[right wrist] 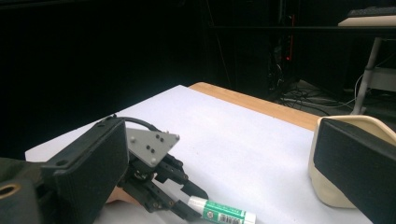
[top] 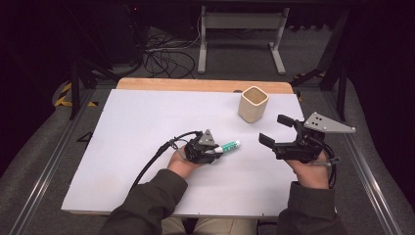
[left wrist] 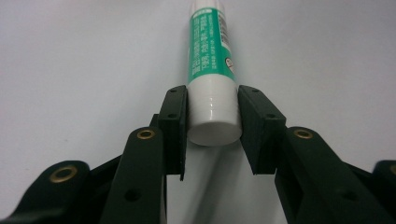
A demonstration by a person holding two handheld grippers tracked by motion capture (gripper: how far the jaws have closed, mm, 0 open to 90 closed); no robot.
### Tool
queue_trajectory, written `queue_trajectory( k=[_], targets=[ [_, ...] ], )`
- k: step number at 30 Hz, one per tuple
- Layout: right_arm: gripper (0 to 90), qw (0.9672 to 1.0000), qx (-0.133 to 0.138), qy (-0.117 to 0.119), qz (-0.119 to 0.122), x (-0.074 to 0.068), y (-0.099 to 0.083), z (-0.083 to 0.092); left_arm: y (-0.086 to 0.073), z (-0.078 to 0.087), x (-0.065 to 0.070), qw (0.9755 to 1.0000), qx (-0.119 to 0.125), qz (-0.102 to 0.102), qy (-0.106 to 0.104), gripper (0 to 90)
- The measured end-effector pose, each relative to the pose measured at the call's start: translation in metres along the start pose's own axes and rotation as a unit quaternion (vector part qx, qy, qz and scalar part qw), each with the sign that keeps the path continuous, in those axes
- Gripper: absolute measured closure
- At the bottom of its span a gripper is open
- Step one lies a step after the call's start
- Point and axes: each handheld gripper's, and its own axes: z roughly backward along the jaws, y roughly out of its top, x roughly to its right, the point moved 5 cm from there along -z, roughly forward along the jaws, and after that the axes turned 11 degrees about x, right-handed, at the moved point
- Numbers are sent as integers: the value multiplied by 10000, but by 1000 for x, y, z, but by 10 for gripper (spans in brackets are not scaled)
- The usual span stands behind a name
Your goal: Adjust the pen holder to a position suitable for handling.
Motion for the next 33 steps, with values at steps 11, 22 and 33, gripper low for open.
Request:
queue_trajectory(
  k=[11, 22, 33],
  targets=[
    [46, 9999, -74, 24, 74, -1, -3, -4, 21, 21, 2, 9986, 518, 55, 54, 652],
    [84, 9988, -217, 17, 434, 0, -10, -8, 37, 37, 4, 9957, 917, 140, 72, 652],
    [235, 9927, -438, 6, 1123, -6, -22, -15, 58, 50, 11, 9916, 1277, 193, -85, 652]
  ],
)
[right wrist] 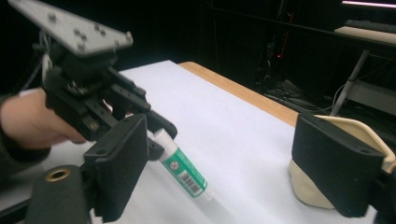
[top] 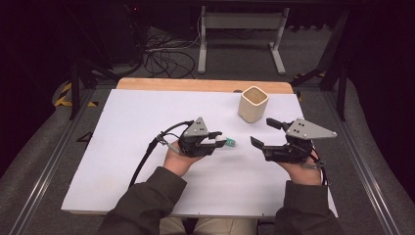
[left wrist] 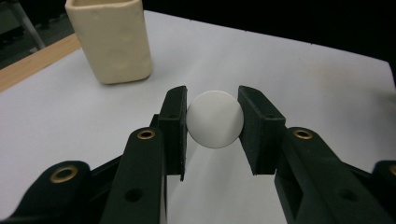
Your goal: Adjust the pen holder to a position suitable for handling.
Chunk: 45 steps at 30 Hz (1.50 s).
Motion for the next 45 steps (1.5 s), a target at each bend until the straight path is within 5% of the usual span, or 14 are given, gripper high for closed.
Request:
queue_trajectory(
  k=[3, 8, 23, 38, 45],
  targets=[
    [286, 9993, -91, 3, 354, -5, -3, -4, 7, 2, 2, 9999, 75, 33, -60, 652],
    [329, 9981, -134, 20, 601, -10, -5, -10, 16, 6, 6, 9998, 180, 16, -112, 652],
    [422, 9939, -296, 187, 1049, -19, -14, -22, 39, 16, 15, 9985, 481, 70, -238, 652],
    [492, 9790, -516, 346, 1943, -37, -23, -38, 52, 22, 22, 9972, 641, 101, -375, 651],
    [551, 9722, -683, 223, 2227, -40, -28, -45, 56, 23, 25, 9968, 691, 69, -401, 651]
  ],
)
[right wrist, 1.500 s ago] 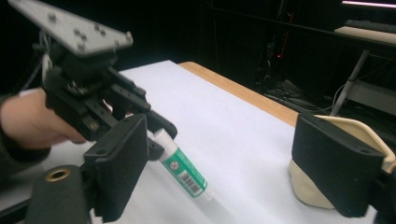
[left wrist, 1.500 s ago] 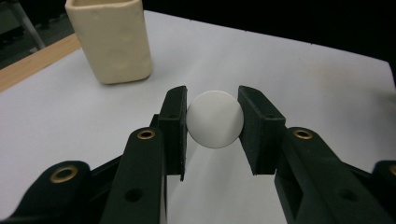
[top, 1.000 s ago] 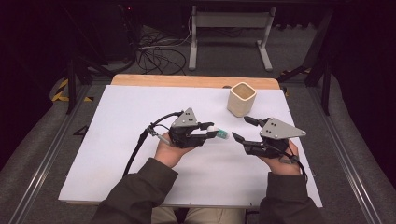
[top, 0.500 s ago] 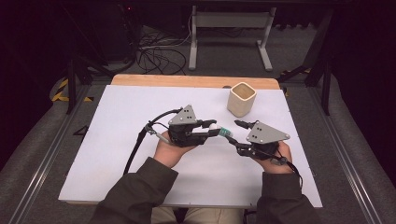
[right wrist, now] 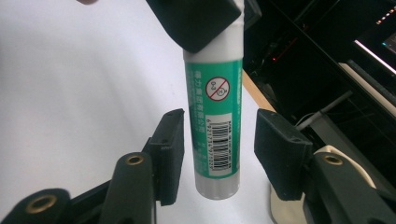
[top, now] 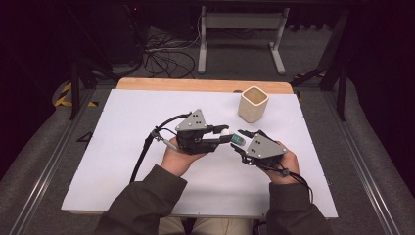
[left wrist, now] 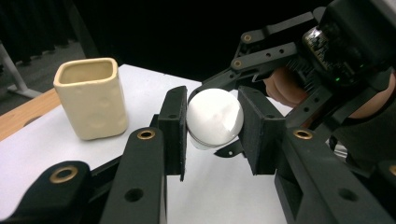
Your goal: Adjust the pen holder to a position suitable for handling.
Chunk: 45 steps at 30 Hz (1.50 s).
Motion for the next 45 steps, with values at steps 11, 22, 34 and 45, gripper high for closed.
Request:
queue_trajectory(
  k=[11, 22, 34, 45],
  targets=[
    [656, 9998, -85, -81, 161, -5, 2, -4, 2, 2, 0, 10000, 44, 37, 41, 650],
    [662, 9999, -57, -97, 77, -7, 3, -7, 3, 8, -5, 9994, 133, 109, 294, 489],
    [662, 9964, 1, -647, -547, 9, -3, -4, 1, 23, -11, 9982, 236, 134, 541, 309],
    [662, 9915, 203, -757, -1035, 14, -10, -4, -9, 43, -17, 9964, 273, 140, 785, 166]
  ],
)
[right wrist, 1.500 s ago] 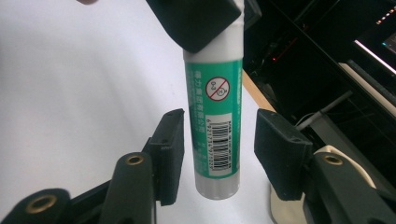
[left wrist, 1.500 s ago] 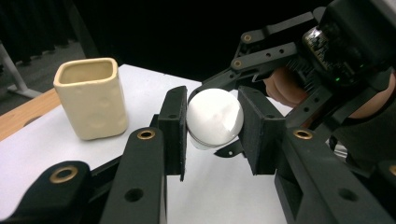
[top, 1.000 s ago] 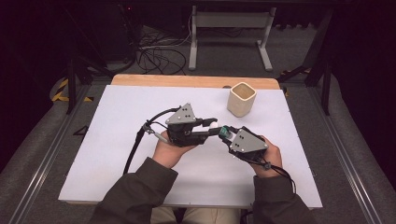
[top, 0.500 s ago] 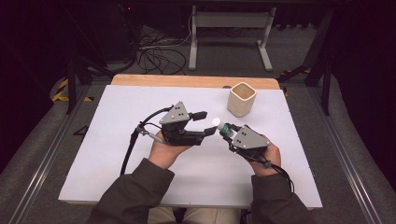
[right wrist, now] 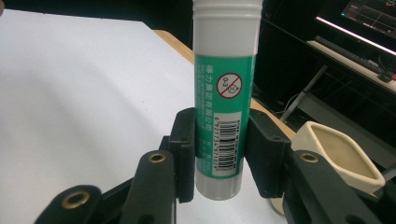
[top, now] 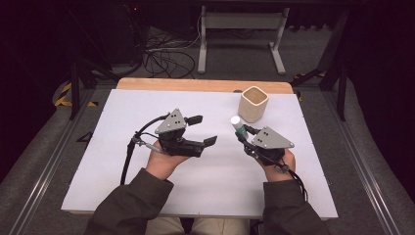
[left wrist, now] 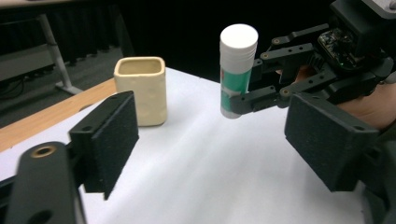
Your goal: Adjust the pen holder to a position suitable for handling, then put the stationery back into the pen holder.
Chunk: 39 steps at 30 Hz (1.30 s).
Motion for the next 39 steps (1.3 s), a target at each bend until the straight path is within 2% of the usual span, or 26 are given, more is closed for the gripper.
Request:
queue_trajectory(
  k=[6, 13, 23, 28, 33, 39],
  targets=[
    [662, 10000, 70, -40, -39, 0, 1, -2, -3, 16, -5, 9998, 55, -8, 168, 124],
    [662, 9997, 185, -121, -119, 3, 4, 1, -3, 35, -5, 9992, 227, 84, 306, 125],
    [662, 9989, 293, -223, -277, 8, 7, 6, -5, 51, -5, 9990, 246, 26, 381, 125],
    [662, 9983, 273, -345, -371, 11, 4, 5, -8, 57, -9, 9984, 337, 65, 455, 117],
    [662, 9972, 343, -410, -529, 14, 5, 5, -13, 62, -12, 9979, 317, 29, 571, 102],
    [662, 9958, 347, -506, -682, 17, 2, 4, -14, 72, -21, 9967, 361, 84, 716, 92]
  ],
)
